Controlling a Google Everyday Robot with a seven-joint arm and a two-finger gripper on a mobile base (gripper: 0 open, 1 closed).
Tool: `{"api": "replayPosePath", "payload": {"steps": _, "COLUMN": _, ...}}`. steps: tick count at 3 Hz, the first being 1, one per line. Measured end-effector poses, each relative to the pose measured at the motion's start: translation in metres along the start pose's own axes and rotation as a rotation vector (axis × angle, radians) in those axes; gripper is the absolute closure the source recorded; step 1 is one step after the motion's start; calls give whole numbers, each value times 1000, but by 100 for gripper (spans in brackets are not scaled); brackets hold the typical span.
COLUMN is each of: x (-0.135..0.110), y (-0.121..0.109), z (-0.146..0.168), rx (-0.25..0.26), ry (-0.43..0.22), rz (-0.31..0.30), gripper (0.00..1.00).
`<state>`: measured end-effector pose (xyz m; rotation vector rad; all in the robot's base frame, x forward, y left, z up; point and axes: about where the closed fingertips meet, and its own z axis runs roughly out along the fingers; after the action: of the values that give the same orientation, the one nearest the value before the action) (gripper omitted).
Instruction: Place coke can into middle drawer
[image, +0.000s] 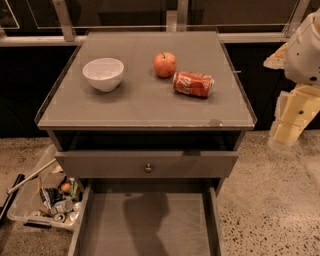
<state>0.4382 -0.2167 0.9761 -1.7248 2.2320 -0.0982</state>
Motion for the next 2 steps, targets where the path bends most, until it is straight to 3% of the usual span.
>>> {"api": "replayPosePath", "payload": {"steps": 1, "x": 0, "y": 0, "z": 0, "rx": 1, "ry": -1, "rz": 0, "gripper": 0}}
{"api": "replayPosePath", "payload": {"steps": 2, "x": -12, "y": -14, "z": 3, "rx": 21, "ry": -44, "rz": -24, "gripper": 0}}
